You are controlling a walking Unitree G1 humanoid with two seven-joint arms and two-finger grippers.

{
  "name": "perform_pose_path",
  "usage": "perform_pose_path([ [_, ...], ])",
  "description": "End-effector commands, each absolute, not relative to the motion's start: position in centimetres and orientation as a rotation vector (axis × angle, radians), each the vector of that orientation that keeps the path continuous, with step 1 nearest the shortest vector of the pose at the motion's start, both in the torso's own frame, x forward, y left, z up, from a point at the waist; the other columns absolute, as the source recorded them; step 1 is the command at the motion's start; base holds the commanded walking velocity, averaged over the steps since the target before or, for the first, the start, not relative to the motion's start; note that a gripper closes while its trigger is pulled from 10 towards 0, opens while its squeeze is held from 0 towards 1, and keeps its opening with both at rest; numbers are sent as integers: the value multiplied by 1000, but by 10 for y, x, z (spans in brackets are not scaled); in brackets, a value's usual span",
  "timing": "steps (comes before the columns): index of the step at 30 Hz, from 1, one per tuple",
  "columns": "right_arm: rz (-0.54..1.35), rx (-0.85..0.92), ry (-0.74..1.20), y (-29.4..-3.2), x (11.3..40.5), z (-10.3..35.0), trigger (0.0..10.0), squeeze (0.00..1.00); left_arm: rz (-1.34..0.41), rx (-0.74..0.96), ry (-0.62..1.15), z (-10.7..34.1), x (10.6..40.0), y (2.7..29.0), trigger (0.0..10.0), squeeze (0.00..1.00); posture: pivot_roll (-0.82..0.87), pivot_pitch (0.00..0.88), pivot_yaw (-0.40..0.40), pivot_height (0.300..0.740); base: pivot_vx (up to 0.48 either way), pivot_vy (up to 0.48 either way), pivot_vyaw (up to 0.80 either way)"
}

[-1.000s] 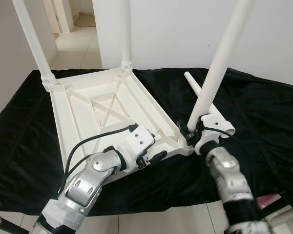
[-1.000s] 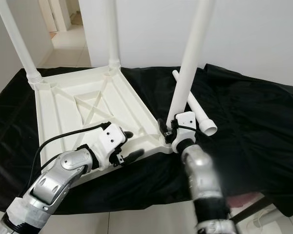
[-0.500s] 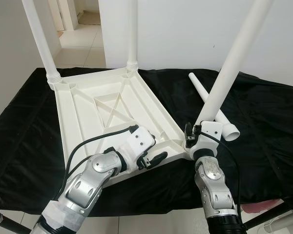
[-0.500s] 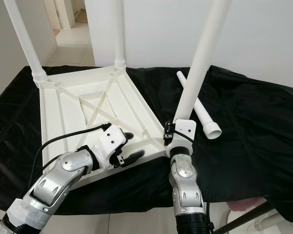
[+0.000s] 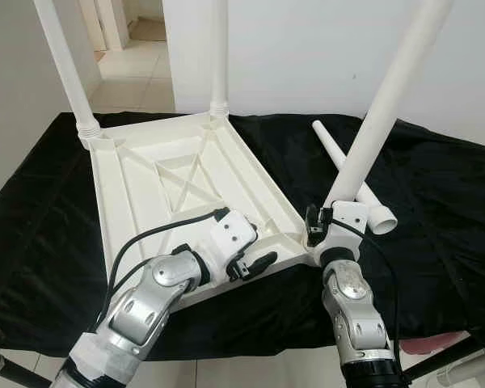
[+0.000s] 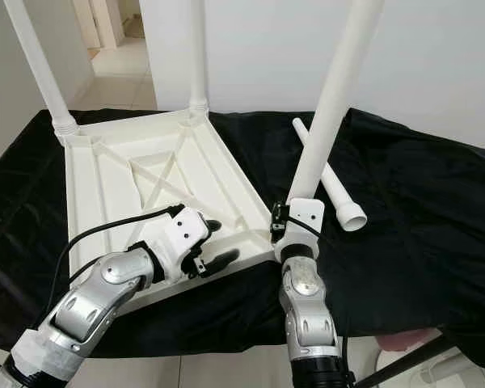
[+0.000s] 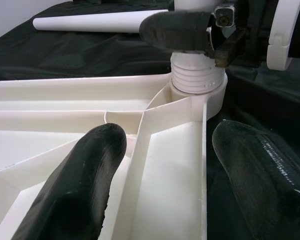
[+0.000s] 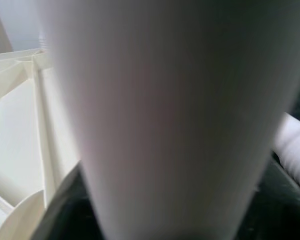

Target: Building children table

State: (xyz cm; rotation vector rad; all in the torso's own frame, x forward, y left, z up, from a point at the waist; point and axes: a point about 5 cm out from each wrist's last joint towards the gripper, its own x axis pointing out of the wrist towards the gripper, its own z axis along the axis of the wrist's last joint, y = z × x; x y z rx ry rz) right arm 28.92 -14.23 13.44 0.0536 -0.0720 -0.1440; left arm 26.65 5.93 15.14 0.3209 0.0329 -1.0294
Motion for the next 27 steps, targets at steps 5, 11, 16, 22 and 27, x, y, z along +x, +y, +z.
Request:
perform_pose_path([
  [5, -153, 82, -69, -154, 290, 131, 10000, 725, -1042, 337, 45, 150, 265, 60, 10000, 0, -13, 0, -38, 740, 0, 0, 0],
  [11, -86, 73, -79, -156, 288, 130, 10000, 0, -1042, 338, 44, 150, 265, 60, 10000, 0, -14, 0, -38, 740, 0, 0, 0],
  [16, 16, 49, -103, -157, 288, 129, 10000, 0, -1044, 342, 43, 150, 265, 60, 10000, 0, -19, 0, -30, 740, 0, 0, 0],
  [22, 130, 25, -103, -158, 289, 129, 10000, 0, -1047, 341, 45, 150, 265, 60, 10000, 0, -24, 0, -24, 740, 0, 0, 0],
  [27, 377, -95, -86, -168, 296, 129, 10000, 0, -1059, 343, 45, 150, 265, 59, 10000, 0, -32, 0, -7, 740, 0, 0, 0],
])
